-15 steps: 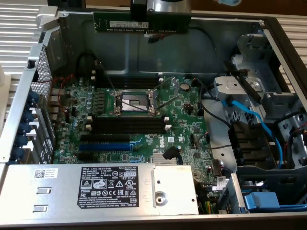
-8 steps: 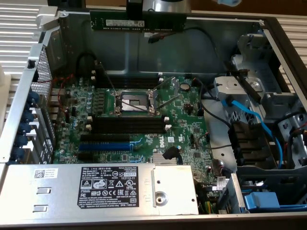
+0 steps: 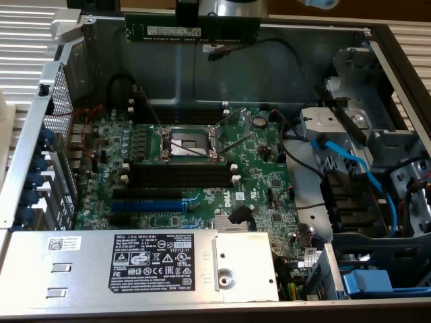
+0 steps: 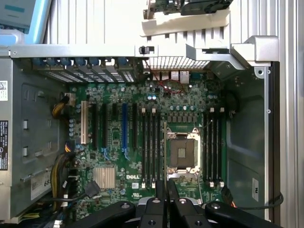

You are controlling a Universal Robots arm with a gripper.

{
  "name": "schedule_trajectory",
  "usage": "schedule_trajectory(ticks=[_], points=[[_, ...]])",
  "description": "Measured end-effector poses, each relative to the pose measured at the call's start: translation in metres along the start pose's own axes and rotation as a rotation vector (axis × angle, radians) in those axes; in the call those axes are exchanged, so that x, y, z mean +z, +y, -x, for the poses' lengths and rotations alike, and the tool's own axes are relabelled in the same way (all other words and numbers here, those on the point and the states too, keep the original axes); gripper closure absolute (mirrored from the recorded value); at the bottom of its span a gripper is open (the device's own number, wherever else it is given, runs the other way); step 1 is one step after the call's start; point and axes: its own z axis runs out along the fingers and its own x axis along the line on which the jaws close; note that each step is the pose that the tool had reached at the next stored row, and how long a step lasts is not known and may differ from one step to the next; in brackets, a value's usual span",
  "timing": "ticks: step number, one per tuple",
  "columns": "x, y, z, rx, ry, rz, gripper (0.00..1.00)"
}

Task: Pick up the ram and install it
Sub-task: 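Insert the ram into the slot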

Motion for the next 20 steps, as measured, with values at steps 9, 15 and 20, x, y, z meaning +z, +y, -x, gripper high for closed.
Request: schedule_trajectory(ticks=[9, 15, 20], points=[[0.0012, 0.0017, 0.0022, 0.000, 0.0001, 0.0028, 0.87], [0.0021, 0.0061, 0.0087, 0.000, 0.0001, 0.0073, 0.87], [0.0091, 0.0060, 0.0088, 0.000, 0.0003, 0.0137, 0.87]])
